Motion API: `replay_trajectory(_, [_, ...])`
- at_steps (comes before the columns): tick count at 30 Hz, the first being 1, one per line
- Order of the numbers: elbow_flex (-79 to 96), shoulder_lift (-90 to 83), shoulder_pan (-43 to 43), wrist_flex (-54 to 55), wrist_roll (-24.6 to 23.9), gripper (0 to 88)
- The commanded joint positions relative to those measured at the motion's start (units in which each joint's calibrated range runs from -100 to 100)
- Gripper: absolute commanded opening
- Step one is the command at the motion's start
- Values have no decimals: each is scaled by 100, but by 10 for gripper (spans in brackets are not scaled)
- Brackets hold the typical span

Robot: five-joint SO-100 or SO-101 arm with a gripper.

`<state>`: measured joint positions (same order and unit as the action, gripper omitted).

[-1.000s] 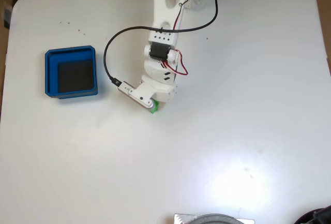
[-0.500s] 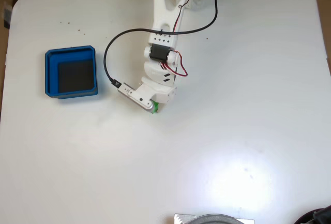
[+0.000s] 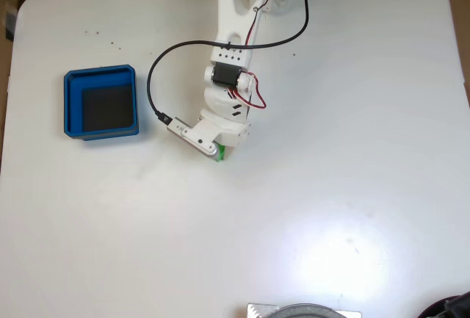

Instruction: Pick up green cube and drop it in the blue box

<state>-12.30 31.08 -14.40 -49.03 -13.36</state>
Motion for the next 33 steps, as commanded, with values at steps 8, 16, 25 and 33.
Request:
replay_trajectory(8, [-305,-131,-72,88,15,18])
replay_trajectory(16, [-332,-349,-79,47,15,18])
replay_trajectory(25, [-287,-1410,-339,31,20,18])
replay_trajectory(33, [-314,-1971,-629,39,103,18])
